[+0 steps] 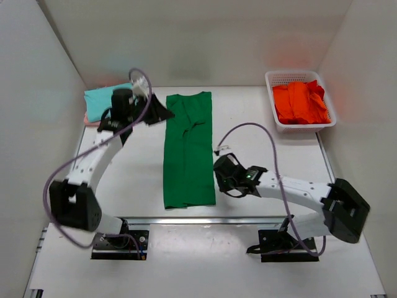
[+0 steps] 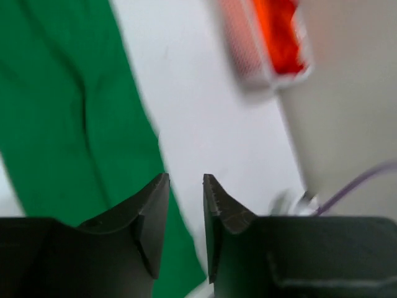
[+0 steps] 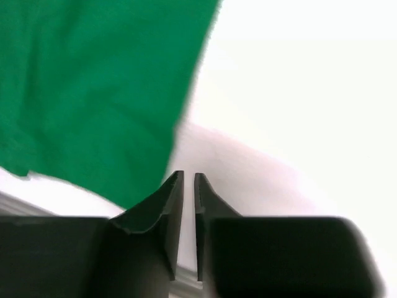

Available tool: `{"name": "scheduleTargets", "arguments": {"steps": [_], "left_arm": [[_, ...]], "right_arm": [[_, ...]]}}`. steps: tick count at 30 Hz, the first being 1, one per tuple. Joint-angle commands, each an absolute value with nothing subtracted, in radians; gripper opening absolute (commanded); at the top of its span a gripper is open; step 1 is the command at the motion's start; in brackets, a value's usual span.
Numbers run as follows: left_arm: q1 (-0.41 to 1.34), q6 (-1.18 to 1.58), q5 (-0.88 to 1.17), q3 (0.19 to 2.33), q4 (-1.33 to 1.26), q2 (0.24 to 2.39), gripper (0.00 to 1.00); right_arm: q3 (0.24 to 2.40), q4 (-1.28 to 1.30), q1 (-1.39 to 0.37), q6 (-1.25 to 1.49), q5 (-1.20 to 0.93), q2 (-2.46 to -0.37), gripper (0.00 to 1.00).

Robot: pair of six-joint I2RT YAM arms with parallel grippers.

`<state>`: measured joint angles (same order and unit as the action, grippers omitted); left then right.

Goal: Fold and stack the t-shirts
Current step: Rotate the tshirt 90 degrees, then grab the bottom of the folded rectangular tshirt with both arms

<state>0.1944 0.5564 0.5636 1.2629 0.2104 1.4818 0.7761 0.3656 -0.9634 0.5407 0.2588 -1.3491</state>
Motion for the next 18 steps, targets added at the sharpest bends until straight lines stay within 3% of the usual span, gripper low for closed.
{"name": "scheduleTargets", "arguments": {"steps": [1,3,6,10,12,18], "left_arm": [[0.326,0.391,0.352,0.938,0.409,1.329,0.44],[0.400,0.422,0.309,0.806,0.413,1.179,0.46],[0.488,0.503,0.215,0.625,0.411,1.015,0.47],[0.460,0.522,0.164,0.487,0.484,0.885,0.48],[0.446,0.535,0.138,0.466,0.511,0.833,0.48],[0.535,0.610,0.068,0.454,0.542,0.838,0.49]], "right_arm": [[0.695,0.433,-0.939,0.616,0.244,-1.212,0.13],[0.654,0.413,-0.925,0.638,0.210,-1.155,0.34],[0.552,0.329,-0.885,0.673,0.129,-1.083,0.33],[0.459,0.207,-0.854,0.747,0.060,-1.077,0.35],[0.454,0.164,-0.867,0.778,0.048,-1.100,0.39],[0.475,0.091,-0.931,0.845,0.029,-1.204,0.38]]}}
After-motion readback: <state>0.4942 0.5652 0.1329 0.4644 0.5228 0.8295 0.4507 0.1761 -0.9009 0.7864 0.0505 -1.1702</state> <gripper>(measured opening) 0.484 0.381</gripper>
